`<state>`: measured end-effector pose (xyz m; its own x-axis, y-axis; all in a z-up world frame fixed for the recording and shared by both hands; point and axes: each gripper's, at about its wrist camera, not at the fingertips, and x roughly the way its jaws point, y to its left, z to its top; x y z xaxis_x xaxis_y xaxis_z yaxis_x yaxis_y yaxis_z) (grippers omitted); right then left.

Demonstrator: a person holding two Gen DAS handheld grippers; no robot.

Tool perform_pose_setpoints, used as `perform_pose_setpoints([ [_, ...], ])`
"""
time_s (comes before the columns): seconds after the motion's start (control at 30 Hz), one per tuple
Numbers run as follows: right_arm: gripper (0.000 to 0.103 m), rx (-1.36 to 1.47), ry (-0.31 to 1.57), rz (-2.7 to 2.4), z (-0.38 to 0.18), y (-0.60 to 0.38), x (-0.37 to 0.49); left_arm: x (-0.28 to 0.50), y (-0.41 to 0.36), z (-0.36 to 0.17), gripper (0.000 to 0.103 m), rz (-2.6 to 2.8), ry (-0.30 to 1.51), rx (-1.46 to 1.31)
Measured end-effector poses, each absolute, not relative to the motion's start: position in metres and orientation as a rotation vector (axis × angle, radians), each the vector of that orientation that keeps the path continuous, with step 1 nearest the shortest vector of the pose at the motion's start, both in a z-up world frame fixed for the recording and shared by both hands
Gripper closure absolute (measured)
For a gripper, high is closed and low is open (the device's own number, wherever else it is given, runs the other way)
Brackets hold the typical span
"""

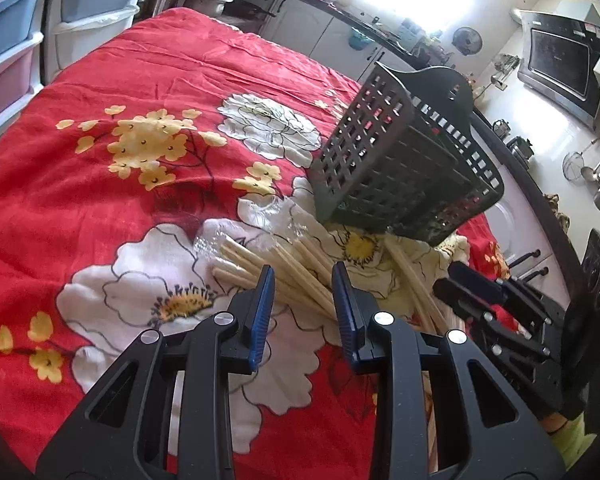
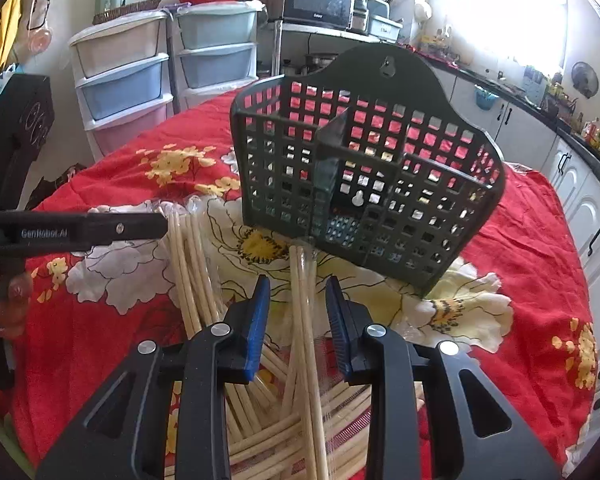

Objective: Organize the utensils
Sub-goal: 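Close the left tool on one chopstick while the right tool grasps another chopstick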

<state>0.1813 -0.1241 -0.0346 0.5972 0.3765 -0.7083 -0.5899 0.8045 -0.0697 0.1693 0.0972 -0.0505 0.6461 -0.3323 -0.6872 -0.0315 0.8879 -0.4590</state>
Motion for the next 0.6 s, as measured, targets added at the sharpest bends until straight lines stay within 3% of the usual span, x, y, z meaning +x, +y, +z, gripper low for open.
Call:
perform_pose_setpoints([
  [0.6, 0.076, -0.321, 0.869, 0.618, -0.054, -0.108, 0.211, 0.195, 0.108, -0.066, 0.08, -0.173, 0.894, -0.533],
])
